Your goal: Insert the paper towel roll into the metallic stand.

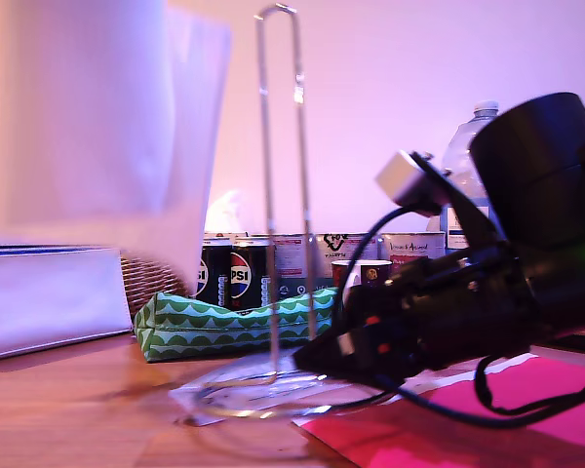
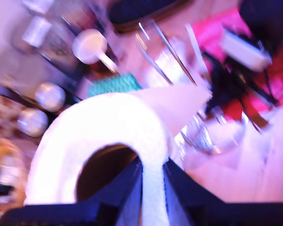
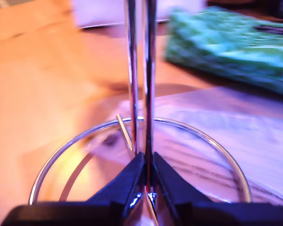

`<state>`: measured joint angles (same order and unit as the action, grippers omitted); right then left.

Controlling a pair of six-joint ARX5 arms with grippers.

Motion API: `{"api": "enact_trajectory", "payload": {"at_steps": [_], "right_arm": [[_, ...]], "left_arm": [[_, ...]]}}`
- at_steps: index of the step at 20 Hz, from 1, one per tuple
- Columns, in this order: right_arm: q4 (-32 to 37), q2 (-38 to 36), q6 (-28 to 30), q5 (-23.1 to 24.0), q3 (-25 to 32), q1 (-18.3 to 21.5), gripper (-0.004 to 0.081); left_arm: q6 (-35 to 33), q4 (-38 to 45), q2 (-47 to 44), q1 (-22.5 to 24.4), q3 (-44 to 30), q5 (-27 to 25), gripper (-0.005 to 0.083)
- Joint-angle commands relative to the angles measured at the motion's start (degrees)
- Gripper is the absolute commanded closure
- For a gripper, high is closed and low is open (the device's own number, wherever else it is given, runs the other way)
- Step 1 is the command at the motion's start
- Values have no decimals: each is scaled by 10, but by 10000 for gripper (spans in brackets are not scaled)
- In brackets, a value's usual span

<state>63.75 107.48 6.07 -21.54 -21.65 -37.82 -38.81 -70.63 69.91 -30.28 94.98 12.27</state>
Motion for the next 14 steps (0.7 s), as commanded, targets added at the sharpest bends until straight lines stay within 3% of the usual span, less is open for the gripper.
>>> {"api": "enact_trajectory", "payload": {"at_steps": [1,8,14], "right_arm": [[-7,-10,0,14,0,-11,783],[-70,-10,33,26,-2,-19,783],[-120,-10,67,26,-10,-18,783]], "left_arm": [[-2,-2,-2,-2,22,1,797],[61,-26,-2,-1,85,7,797],[84,14,3,42,93,111,797]]}}
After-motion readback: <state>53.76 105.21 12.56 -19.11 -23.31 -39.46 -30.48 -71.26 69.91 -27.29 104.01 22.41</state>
